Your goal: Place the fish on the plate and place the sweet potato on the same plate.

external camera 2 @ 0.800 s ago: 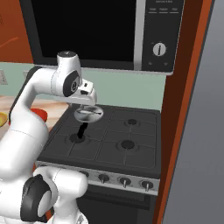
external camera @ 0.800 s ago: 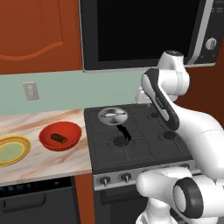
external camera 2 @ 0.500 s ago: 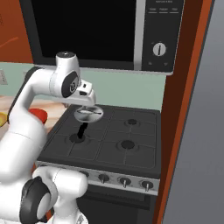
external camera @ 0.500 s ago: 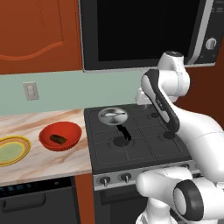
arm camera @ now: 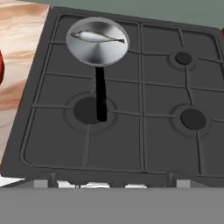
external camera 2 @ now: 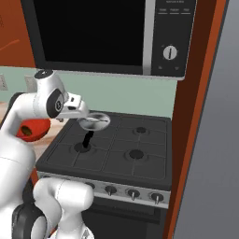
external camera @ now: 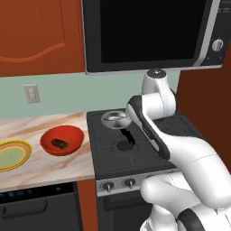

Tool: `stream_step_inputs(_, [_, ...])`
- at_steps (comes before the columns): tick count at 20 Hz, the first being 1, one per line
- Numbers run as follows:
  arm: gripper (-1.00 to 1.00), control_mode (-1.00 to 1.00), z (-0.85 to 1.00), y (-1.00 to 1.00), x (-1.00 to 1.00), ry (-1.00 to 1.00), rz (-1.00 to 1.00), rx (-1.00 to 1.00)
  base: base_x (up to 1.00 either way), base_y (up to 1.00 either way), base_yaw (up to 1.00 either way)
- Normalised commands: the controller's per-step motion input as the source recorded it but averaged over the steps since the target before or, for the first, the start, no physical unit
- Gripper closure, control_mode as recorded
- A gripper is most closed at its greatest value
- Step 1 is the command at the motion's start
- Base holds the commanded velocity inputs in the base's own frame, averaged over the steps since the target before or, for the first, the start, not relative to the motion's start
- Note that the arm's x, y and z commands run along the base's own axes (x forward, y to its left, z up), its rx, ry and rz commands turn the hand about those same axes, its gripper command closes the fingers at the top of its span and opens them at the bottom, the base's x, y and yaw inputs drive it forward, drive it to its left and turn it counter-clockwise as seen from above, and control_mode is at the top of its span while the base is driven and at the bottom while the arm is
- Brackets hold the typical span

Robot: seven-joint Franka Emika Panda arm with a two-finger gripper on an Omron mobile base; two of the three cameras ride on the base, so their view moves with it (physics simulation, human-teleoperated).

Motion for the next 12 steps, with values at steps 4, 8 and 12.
stream_step_inputs(4, [-1.00, -1.00, -0.29, 0.28, 0.41, -0.03, -0.02, -0.04, 0.00, 0.00, 0.00])
stream_step_inputs(8, [-1.00, -1.00, -0.27, 0.10, 0.53, 0.00, -0.02, 0.00, 0.00, 0.00, 0.00])
stream_step_inputs(12, [-1.00, -1.00, -0.26, 0.05, 0.54, 0.00, -0.08, 0.00, 0.00, 0.00, 0.00])
